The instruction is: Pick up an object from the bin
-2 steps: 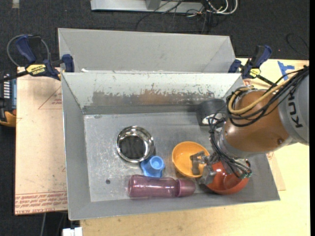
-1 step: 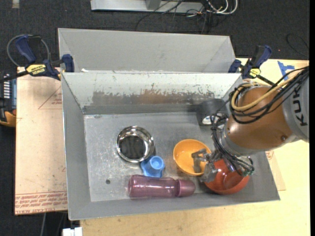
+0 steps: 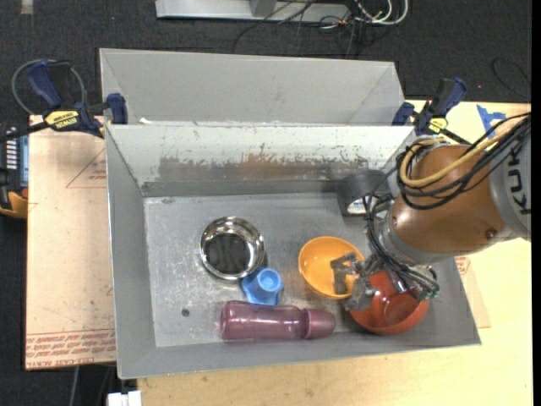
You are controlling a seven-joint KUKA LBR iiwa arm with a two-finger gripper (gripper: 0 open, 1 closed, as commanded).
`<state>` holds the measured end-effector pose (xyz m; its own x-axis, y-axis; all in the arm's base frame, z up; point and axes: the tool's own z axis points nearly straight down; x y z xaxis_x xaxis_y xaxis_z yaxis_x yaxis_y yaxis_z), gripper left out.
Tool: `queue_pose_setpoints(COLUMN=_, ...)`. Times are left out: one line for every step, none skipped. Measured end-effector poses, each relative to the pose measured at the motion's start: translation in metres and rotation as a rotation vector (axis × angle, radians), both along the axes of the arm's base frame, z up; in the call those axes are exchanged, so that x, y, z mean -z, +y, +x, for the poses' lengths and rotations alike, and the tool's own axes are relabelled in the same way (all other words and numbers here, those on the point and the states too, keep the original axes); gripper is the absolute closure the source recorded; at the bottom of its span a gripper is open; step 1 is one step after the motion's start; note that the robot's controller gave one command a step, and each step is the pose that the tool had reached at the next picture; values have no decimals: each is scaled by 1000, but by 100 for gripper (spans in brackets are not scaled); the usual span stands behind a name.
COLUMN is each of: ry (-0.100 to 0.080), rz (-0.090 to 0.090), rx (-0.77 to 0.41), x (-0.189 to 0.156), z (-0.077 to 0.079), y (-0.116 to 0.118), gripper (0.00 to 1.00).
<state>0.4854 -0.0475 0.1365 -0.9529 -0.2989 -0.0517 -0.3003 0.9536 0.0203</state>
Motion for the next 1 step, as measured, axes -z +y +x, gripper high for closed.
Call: queue_pose_setpoints(ry=9, rz=2, rx=1, x=-20, z=-2, y=1, gripper=100)
